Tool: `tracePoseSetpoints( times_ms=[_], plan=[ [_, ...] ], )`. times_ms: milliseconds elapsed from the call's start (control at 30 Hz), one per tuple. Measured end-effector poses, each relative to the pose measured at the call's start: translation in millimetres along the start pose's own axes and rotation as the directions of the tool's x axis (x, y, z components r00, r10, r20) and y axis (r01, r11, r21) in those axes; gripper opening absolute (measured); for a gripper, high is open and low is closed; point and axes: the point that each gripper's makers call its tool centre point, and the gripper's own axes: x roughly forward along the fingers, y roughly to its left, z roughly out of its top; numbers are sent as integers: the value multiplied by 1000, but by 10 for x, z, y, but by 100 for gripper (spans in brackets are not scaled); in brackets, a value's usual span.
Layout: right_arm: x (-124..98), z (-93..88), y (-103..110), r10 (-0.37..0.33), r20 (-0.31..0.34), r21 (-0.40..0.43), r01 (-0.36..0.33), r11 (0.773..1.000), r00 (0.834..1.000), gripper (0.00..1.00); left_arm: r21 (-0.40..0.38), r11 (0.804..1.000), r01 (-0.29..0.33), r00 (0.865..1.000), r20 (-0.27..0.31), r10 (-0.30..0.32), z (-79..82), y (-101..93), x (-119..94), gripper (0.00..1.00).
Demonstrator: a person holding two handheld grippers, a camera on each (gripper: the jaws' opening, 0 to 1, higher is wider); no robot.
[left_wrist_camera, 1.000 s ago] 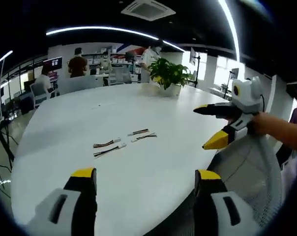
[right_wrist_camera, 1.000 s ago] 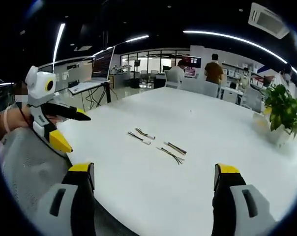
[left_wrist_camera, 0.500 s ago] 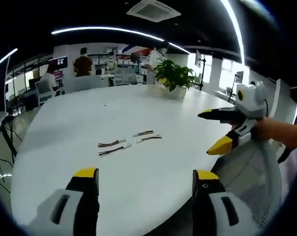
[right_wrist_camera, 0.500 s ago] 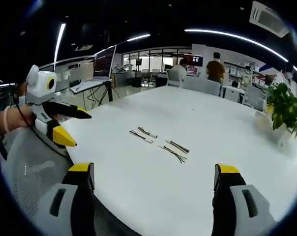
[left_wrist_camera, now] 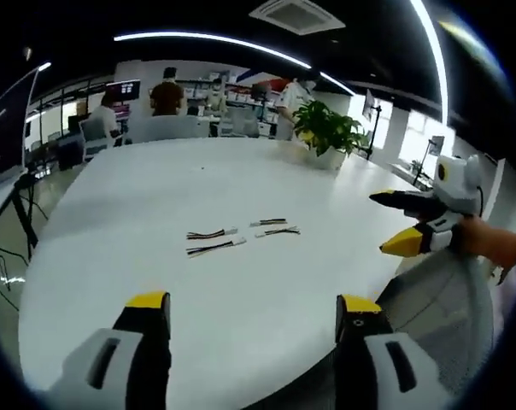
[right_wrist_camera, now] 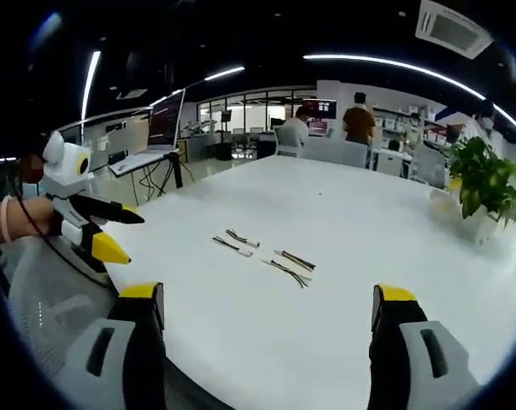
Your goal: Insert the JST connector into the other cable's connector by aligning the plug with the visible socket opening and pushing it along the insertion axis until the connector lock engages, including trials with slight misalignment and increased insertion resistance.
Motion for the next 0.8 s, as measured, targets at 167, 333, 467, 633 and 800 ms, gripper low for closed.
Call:
tracePoseSetpoints(
  times_ms=[167,333,467,633,800],
  plan=[
    [-15,59,-50,-15,26,20,15,1000,1000,99,-63,998,-3,1000,3,4,0,53,-8,75],
    [-9,15,-48,-18,4,23,18,1000,1000,98,-30,999,-25,999,-46,23,-82,64,7,75],
    [1,20,-35,-10,0,22,10,1000,1000,97,-7,999,-43,997,-68,42,-100,83,4,75],
    [17,-2,-77,-25,-21,29,26,999,999,97,1,1000,-28,997,-72,28,-89,68,5,74],
    [16,21,-99,-34,-13,40,34,999,999,97,-10,1000,-9,997,-79,9,-99,45,13,74]
  ],
)
